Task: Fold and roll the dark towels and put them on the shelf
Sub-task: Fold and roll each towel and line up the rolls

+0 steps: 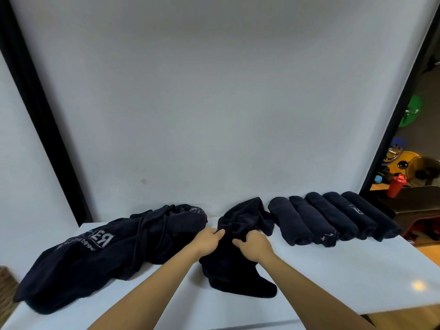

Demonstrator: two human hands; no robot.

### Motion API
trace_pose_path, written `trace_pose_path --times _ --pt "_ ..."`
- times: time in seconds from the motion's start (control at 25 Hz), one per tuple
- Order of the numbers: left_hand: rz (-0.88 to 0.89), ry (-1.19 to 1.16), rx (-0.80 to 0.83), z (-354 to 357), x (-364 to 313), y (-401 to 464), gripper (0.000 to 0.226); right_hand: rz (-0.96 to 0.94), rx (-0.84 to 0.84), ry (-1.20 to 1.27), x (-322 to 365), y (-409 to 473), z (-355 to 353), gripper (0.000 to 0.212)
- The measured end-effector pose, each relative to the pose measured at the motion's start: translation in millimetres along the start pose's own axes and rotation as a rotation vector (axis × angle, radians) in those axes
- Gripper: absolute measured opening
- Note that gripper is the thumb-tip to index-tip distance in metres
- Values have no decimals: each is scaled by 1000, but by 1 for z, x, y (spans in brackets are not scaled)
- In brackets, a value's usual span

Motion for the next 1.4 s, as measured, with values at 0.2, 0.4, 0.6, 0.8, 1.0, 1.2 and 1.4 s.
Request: trace_pose_path --times 0.2,0.4,0.6,0.8,1.0,1.2,1.4 --pt "113 -434 -55 -34 -38 -20 28 74 -116 464 -7 3 -42 18" --pt "105 -813 90 -41 -68 -47 9 68 -464 916 -2 -13 -113 25" --pt "-227 -578 100 7 -9 -49 24 125 -107 459 -32 -19 -61 51" --pt "-317 -395 7 27 19 -52 49 -76 -69 117 -26 -29 -46 36" --pt "-243 -528 -134 18 -4 -73 31 -60 130 -106 -34 -29 -25 35" --pt "-144 -902 -238 -1 -20 -97 34 -250 -206 160 -14 -39 -80 12" --pt "-114 -1000 -145 -6 -51 -109 18 -335 -492 818 -8 -60 -125 39"
Point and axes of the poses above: each hand's wrist, its own y-axis towards the middle knuckle, its own z-axis out of the palm, x = y × z, the point moved 9 cm from there along y, towards the middle knuckle, and after that the axes turned 5 degrees about -z, right-handed, at the moved point
